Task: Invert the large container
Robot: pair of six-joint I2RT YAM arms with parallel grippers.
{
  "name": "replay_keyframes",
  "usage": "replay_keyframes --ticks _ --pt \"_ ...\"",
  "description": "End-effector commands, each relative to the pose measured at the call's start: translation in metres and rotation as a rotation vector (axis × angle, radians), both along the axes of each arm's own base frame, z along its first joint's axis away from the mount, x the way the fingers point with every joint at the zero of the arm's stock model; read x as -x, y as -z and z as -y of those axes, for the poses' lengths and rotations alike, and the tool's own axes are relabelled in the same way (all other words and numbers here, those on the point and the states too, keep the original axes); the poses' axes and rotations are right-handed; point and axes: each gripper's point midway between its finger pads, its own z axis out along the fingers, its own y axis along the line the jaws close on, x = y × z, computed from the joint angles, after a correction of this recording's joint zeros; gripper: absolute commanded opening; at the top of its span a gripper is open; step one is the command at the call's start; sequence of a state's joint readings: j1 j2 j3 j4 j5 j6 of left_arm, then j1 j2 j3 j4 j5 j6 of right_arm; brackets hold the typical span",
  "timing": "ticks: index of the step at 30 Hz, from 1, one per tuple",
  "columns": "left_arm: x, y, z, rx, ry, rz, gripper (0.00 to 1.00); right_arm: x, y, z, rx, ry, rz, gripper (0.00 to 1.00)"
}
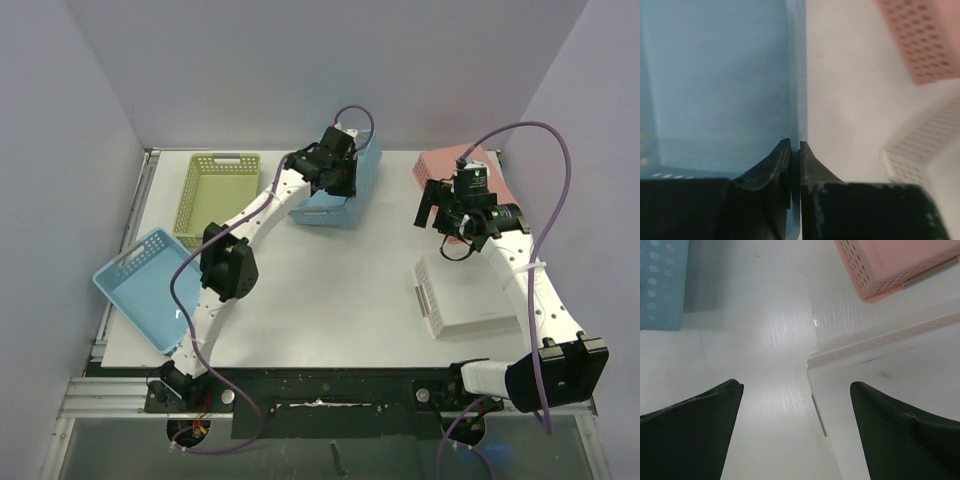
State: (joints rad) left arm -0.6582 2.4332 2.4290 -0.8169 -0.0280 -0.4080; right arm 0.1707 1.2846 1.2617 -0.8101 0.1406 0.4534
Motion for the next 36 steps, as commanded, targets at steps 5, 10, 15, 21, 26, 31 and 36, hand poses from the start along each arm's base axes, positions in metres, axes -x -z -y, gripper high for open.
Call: replay_keyframes --ticks 5,10,15,21,26,31,36 --pt "0.080 -0.203 0.059 0.715 0.324 0.039 0.00 -0.008 -0.050 0.001 -0.075 0.007 0.136 0.95" --pt "0.111 -0.212 0.068 0.988 0.397 -0.087 0.00 -0.006 -0.069 0.005 -0.116 0.034 0.194 0.95" --pt "0.121 -0.179 0.066 1.067 0.370 -0.200 0.00 -0.004 -0.075 0.010 -0.165 0.050 0.222 0.96" --pt "0.118 -0.136 0.058 1.055 0.291 -0.263 0.00 -0.002 -0.068 0.013 -0.197 0.056 0.206 0.96" --pt "0.116 -0.118 0.050 1.032 0.262 -0.291 0.11 0.002 -0.065 0.012 -0.210 0.049 0.196 0.96" --pt "0.106 -0.098 0.028 0.943 0.200 -0.270 0.37 0.003 -0.059 0.007 -0.238 0.035 0.181 0.96" --pt "0.102 -0.097 0.011 0.832 0.190 -0.207 0.41 -0.001 -0.048 -0.014 -0.353 -0.017 0.156 0.96"
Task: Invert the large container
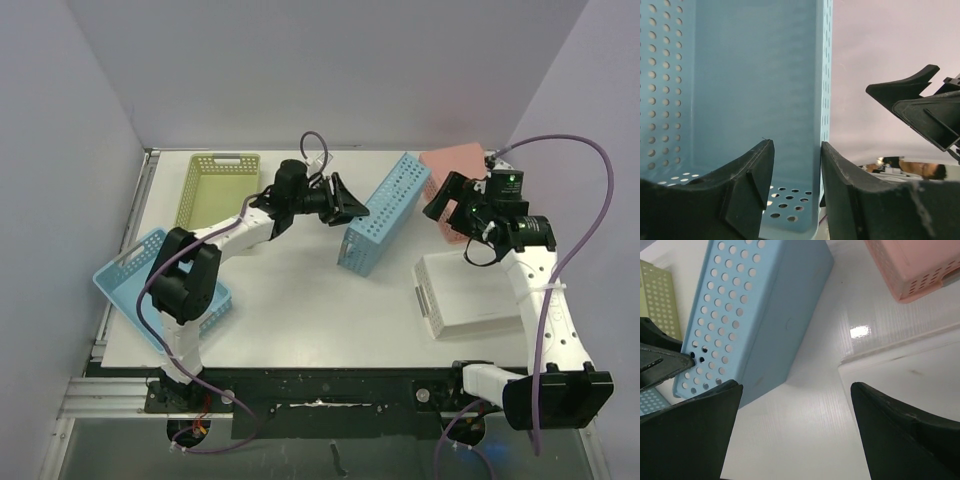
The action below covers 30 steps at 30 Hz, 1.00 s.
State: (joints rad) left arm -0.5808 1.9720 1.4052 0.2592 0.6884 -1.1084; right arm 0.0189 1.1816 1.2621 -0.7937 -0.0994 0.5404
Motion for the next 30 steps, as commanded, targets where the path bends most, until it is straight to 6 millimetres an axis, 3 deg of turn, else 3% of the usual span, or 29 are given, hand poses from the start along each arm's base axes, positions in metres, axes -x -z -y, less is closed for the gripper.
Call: replay_keyframes --ticks 1,5,9,19,26,30 --pt "-0.003 -0.031 -0.020 -0.075 -0.014 0.157 0.41 -0.009 -0.006 -0.025 -0.147 -0.070 0.058 0.96" --pt "-0.006 -0.030 -0.030 -0.116 -0.020 0.168 0.41 -0.016 0.004 -0.045 -0.267 -0.119 0.044 0.95" --pt "-0.016 -0.022 -0.052 -0.115 -0.064 0.136 0.37 -0.023 0.008 -0.049 -0.287 -0.125 0.040 0.95" --pt "-0.045 0.023 -0.106 -0.076 -0.208 -0.020 0.33 -0.032 0.016 -0.050 -0.281 -0.147 0.017 0.95" --pt "-0.067 0.065 -0.132 -0.380 -0.232 0.016 0.36 -0.031 0.023 -0.045 -0.243 -0.141 0.006 0.95" --pt "-0.063 0.081 -0.137 -0.494 -0.200 0.031 0.38 -0.030 0.028 -0.041 -0.214 -0.136 -0.001 0.95"
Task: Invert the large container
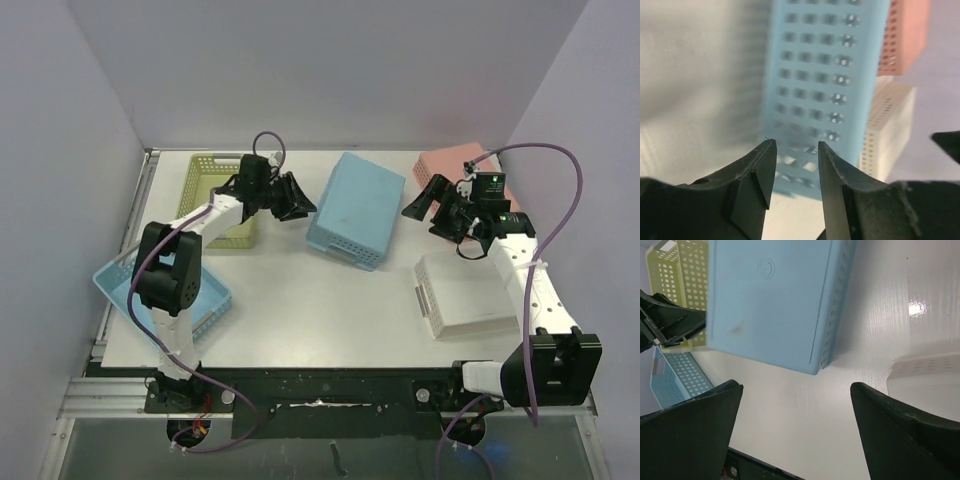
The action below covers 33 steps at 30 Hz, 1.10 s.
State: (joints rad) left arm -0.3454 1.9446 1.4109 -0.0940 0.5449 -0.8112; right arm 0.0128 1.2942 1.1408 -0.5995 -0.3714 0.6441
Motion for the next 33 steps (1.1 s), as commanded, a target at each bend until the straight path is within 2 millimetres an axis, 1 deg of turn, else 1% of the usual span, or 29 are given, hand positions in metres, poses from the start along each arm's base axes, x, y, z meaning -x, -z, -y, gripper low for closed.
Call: replay_keyframes --ticks 1,4,6,8,9,11,12,13,14,15,17,20,22,23,24,25,27,29,30,31,33 --pt "0.009 0.019 -0.008 -0.202 0.061 0.018 0.39 -0.008 -0.012 0.008 0.047 0.002 0.068 0.95" --pt "0.018 0.020 0.002 -0.277 0.110 0.041 0.41 -0.007 -0.013 0.005 0.065 -0.025 0.076 0.94" --pt "0.025 0.018 0.012 -0.323 0.153 0.054 0.41 -0.006 -0.017 -0.004 0.089 -0.074 0.092 0.94" --pt "0.029 0.008 0.017 -0.358 0.175 0.081 0.41 -0.003 -0.020 -0.023 0.128 -0.130 0.104 0.94" --pt "0.029 -0.003 0.018 -0.364 0.173 0.103 0.41 -0.001 -0.021 -0.036 0.145 -0.166 0.110 0.94" --pt "0.025 -0.027 0.010 -0.372 0.148 0.142 0.42 0.004 -0.018 -0.065 0.159 -0.235 0.113 0.94" --pt "0.022 -0.040 0.001 -0.380 0.127 0.163 0.43 0.008 -0.015 -0.082 0.153 -0.277 0.116 0.93" --pt "0.017 -0.052 -0.012 -0.390 0.098 0.176 0.43 0.013 -0.012 -0.102 0.148 -0.331 0.118 0.93" --pt "0.016 -0.064 -0.021 -0.395 0.079 0.190 0.43 0.016 -0.008 -0.117 0.141 -0.367 0.118 0.93" --pt "0.011 -0.077 -0.038 -0.397 0.041 0.207 0.43 0.018 -0.006 -0.133 0.136 -0.405 0.122 0.93" --pt "0.008 -0.100 -0.066 -0.400 -0.021 0.234 0.44 0.018 -0.002 -0.162 0.134 -0.462 0.124 0.92" --pt "0.009 -0.128 -0.109 -0.400 -0.113 0.256 0.46 0.010 0.001 -0.202 0.151 -0.522 0.125 0.91" --pt "0.013 -0.139 -0.138 -0.422 -0.175 0.259 0.46 -0.003 0.005 -0.225 0.175 -0.538 0.119 0.91" --pt "0.016 -0.141 -0.151 -0.447 -0.206 0.255 0.47 -0.011 0.004 -0.236 0.182 -0.545 0.122 0.90" --pt "0.018 -0.141 -0.164 -0.473 -0.236 0.248 0.47 -0.025 0.005 -0.248 0.187 -0.541 0.126 0.90" --pt "0.021 -0.139 -0.176 -0.493 -0.262 0.235 0.48 -0.036 0.006 -0.257 0.186 -0.536 0.119 0.90" --pt "0.027 -0.135 -0.194 -0.512 -0.305 0.215 0.48 -0.056 0.009 -0.274 0.187 -0.540 0.117 0.90" --pt "0.032 -0.129 -0.205 -0.516 -0.330 0.190 0.49 -0.075 0.021 -0.283 0.208 -0.525 0.097 0.90" --pt "0.034 -0.126 -0.209 -0.526 -0.338 0.186 0.51 -0.084 0.027 -0.285 0.225 -0.518 0.089 0.90" --pt "0.036 -0.121 -0.213 -0.541 -0.345 0.175 0.52 -0.092 0.039 -0.284 0.250 -0.504 0.062 0.90" --pt "0.035 -0.112 -0.218 -0.564 -0.352 0.157 0.56 -0.109 0.060 -0.275 0.283 -0.471 0.025 0.90"
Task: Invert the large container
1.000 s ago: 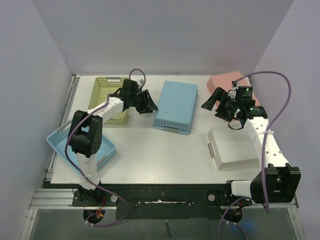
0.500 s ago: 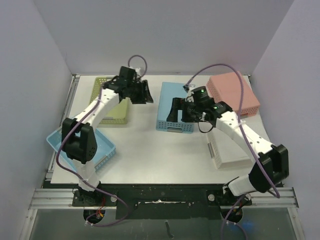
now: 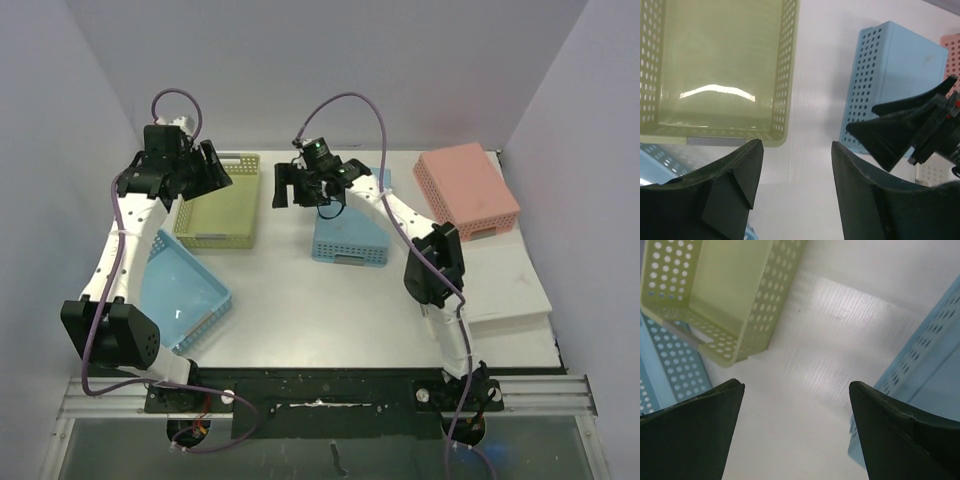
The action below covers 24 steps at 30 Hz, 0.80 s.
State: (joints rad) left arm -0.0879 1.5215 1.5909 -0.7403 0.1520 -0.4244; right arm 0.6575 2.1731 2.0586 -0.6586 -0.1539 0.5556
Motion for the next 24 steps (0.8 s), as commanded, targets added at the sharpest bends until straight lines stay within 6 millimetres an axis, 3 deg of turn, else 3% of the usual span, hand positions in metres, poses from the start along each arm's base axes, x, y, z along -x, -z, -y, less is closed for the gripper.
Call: replay_keyframes --ticks 1,5,7,9,11,15,18,21,24 --pt "0.004 0.024 -0.017 -0.070 -0.036 -0.057 0.57 -0.036 0.028 0.028 0.103 0.103 -0.029 0.89" --pt "0.002 0.040 -0.009 -0.107 -0.011 -0.079 0.59 -0.060 0.053 0.092 0.221 0.258 -0.056 0.89" --pt "-0.001 0.048 -0.002 -0.148 0.001 -0.073 0.60 -0.069 0.052 0.125 0.230 0.330 -0.058 0.89" --pt "-0.005 0.058 0.009 -0.185 0.033 -0.061 0.61 -0.073 0.041 0.140 0.213 0.353 -0.042 0.88" --pt "-0.012 0.070 0.025 -0.232 0.077 -0.066 0.61 -0.073 0.019 0.139 0.192 0.332 -0.002 0.88" --pt "-0.028 0.103 0.030 -0.265 0.067 -0.150 0.61 -0.055 -0.035 0.113 0.120 0.247 0.116 0.90" --pt "-0.043 0.119 0.031 -0.279 0.049 -0.162 0.61 -0.033 -0.051 0.108 0.086 0.224 0.145 0.92" --pt "-0.054 0.140 0.039 -0.302 0.069 -0.205 0.60 -0.012 -0.051 0.116 0.062 0.235 0.128 0.92" --pt "-0.061 0.155 0.045 -0.323 0.078 -0.234 0.47 0.006 -0.057 0.126 0.047 0.250 0.124 0.93"
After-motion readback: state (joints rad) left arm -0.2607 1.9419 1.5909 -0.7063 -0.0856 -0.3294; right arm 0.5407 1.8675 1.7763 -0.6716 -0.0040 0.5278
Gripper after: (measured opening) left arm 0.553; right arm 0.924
